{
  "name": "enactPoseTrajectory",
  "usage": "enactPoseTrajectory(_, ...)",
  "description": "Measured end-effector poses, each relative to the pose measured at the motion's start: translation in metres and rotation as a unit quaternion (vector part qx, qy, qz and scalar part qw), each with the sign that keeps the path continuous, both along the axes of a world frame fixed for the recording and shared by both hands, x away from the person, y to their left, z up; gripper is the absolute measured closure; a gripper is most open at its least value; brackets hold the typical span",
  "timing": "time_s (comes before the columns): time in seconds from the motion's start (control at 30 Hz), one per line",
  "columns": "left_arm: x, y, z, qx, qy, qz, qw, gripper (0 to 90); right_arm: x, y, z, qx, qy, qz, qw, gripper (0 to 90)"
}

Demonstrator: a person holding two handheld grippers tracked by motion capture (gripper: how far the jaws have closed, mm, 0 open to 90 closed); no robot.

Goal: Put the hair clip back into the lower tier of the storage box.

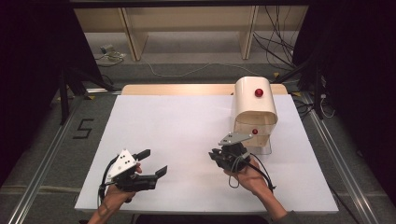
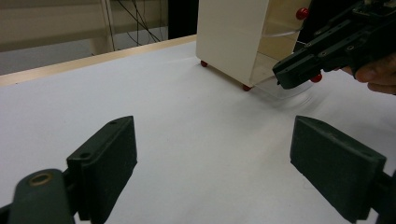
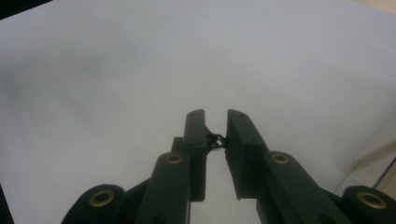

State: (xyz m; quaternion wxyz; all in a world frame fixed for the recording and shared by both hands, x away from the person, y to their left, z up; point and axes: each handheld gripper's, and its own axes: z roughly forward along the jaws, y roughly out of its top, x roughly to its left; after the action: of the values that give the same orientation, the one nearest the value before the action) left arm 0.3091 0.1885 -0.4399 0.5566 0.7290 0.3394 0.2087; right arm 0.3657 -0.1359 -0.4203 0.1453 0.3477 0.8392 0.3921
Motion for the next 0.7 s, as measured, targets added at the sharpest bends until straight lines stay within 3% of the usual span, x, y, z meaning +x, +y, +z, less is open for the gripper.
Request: enactPoseTrajectory(0.7, 0.000, 0.000, 0.000, 0.000, 0.000, 0.000, 1.0000, 14.4, 0.001, -0.013, 0.009, 0.012, -0.009, -0.014, 0.9998, 79.1)
